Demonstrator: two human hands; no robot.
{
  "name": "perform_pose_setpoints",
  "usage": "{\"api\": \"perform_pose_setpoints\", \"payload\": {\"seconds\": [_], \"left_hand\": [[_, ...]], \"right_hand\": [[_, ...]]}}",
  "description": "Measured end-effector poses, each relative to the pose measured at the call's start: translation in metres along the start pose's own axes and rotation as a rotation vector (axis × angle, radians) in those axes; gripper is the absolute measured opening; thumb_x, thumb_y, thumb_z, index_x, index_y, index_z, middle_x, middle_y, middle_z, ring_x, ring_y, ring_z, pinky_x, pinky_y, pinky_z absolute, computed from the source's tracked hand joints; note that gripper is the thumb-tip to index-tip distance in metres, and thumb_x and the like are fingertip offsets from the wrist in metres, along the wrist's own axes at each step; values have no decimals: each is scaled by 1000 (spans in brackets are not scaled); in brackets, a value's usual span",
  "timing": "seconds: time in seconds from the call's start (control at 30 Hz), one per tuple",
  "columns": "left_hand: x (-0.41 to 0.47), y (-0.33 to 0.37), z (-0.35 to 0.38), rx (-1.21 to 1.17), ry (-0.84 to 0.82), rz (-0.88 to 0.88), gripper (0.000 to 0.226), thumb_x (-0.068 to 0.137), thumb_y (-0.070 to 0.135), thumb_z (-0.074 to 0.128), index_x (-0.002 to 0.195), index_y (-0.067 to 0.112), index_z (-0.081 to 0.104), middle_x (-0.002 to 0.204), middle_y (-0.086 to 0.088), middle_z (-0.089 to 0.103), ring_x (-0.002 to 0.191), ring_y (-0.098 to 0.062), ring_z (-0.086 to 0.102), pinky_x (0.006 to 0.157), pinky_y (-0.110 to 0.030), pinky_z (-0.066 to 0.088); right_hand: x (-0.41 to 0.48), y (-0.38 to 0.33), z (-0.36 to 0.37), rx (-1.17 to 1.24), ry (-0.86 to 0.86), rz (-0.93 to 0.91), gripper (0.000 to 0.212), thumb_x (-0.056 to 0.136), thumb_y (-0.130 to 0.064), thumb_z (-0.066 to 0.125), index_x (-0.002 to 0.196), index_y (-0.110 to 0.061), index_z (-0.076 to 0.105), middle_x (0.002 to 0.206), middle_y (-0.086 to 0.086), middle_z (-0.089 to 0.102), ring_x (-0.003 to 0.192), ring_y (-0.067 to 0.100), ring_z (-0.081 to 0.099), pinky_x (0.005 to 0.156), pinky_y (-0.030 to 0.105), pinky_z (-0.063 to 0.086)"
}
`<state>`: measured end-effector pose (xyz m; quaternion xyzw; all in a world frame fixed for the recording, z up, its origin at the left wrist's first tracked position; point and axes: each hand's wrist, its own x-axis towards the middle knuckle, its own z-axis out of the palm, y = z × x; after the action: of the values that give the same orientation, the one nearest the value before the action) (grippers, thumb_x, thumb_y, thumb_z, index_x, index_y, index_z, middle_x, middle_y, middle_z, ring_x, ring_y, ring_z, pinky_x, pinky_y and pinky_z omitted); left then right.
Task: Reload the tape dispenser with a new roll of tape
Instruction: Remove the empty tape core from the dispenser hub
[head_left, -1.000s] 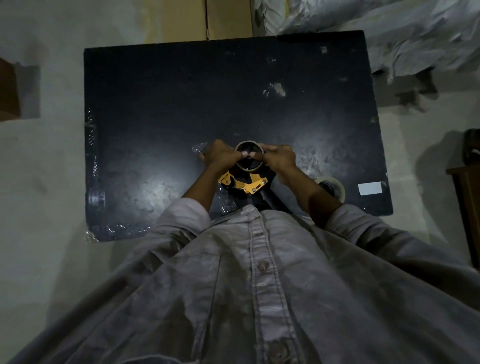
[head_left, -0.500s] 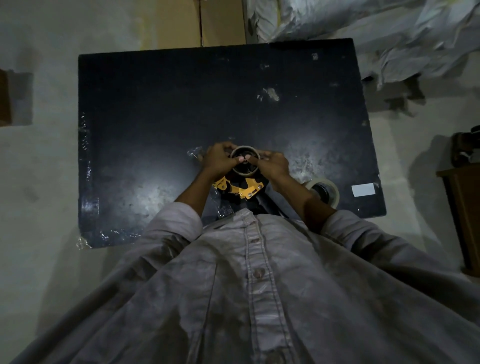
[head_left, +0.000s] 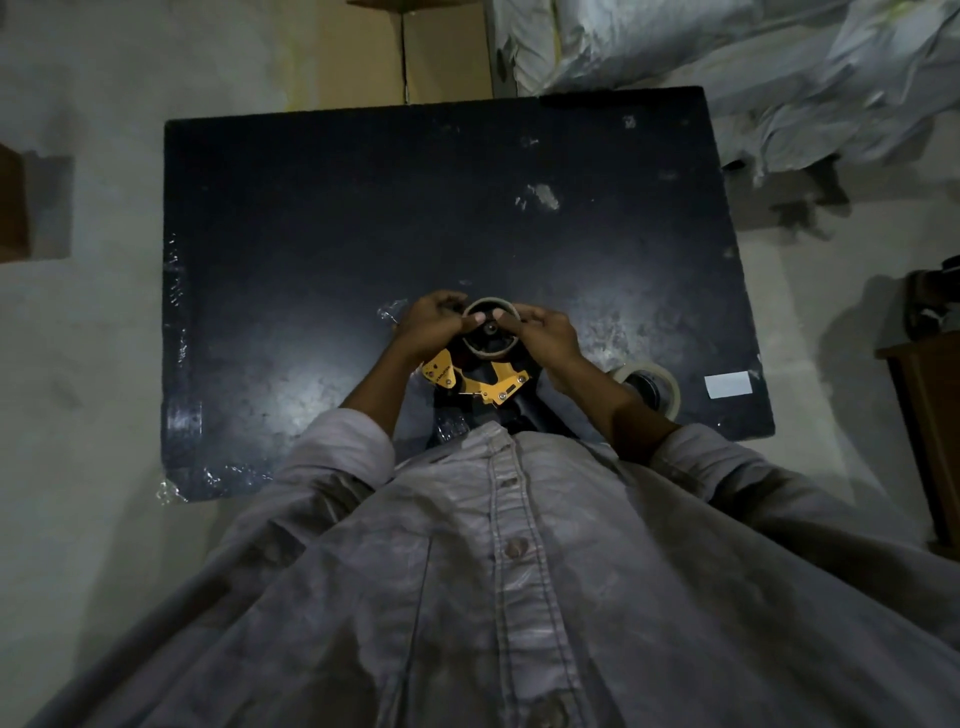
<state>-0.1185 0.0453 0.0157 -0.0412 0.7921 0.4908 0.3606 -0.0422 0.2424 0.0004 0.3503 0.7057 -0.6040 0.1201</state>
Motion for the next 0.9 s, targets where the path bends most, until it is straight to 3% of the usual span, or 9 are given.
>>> {"api": "perform_pose_setpoints", "payload": {"seconds": [0.13, 0.33, 0.47, 0.57, 0.7, 0.77, 0.83, 0.9], "left_hand": [[-2, 2, 12, 134, 82, 59, 37, 89, 18, 93, 123, 10, 81, 111, -6, 83, 104, -23, 81, 96, -44, 68], [2, -1, 16, 87, 148, -16, 27, 82, 18, 97, 105, 14, 84, 100, -4, 85, 97, -22, 83, 90, -47, 70], [5, -5, 20, 70, 192, -14, 25, 79, 22, 99, 95, 22, 80, 93, 3, 83, 95, -21, 83, 91, -48, 69], [4, -13, 15, 53, 134, 14, 23, 81, 32, 99, 94, 26, 81, 96, 3, 84, 97, -19, 83, 95, -50, 68], [-1, -34, 7, 15, 58, -64, 29, 83, 41, 97, 95, 17, 87, 92, -4, 87, 94, -25, 85, 99, -56, 66], [-5, -35, 9, 12, 79, -71, 35, 81, 45, 97, 90, 13, 86, 82, -1, 85, 86, -22, 84, 95, -50, 66], [-8, -31, 13, 3, 106, -70, 33, 83, 43, 96, 82, 13, 83, 72, 6, 81, 72, -8, 78, 84, -34, 60], [-10, -26, 17, -48, 104, -73, 37, 84, 38, 97, 83, 4, 81, 73, 2, 81, 70, -11, 78, 80, -35, 61]], "right_hand": [[-3, 9, 0, -61, 26, 12, 49, 83, -40, 98, 122, -15, 84, 103, 3, 87, 90, 21, 85, 83, 51, 71], [-5, 0, -1, -59, 67, -1, 52, 81, -28, 101, 126, -10, 84, 111, 9, 86, 94, 21, 85, 84, 43, 71], [-6, 2, 2, -59, 108, 0, 49, 79, -31, 102, 122, -14, 86, 105, 5, 87, 89, 17, 84, 81, 41, 72], [-8, 6, 1, -19, 81, -46, 51, 82, -33, 100, 127, -16, 84, 109, 2, 86, 91, 16, 84, 79, 40, 72], [-13, 16, -1, 124, -4, 14, 62, 84, -36, 99, 136, -12, 76, 112, 3, 85, 103, 18, 84, 91, 38, 70], [-14, 24, 2, 163, -33, 52, 60, 83, -33, 100, 131, -6, 76, 106, 8, 87, 99, 26, 85, 90, 44, 70], [-16, 25, 3, 197, -19, 77, 48, 84, -28, 99, 120, -4, 79, 100, 11, 87, 96, 32, 86, 82, 41, 71], [-18, 20, 3, 223, 16, 94, 43, 83, -25, 99, 114, -3, 79, 96, 11, 87, 91, 32, 86, 73, 36, 70]]}}
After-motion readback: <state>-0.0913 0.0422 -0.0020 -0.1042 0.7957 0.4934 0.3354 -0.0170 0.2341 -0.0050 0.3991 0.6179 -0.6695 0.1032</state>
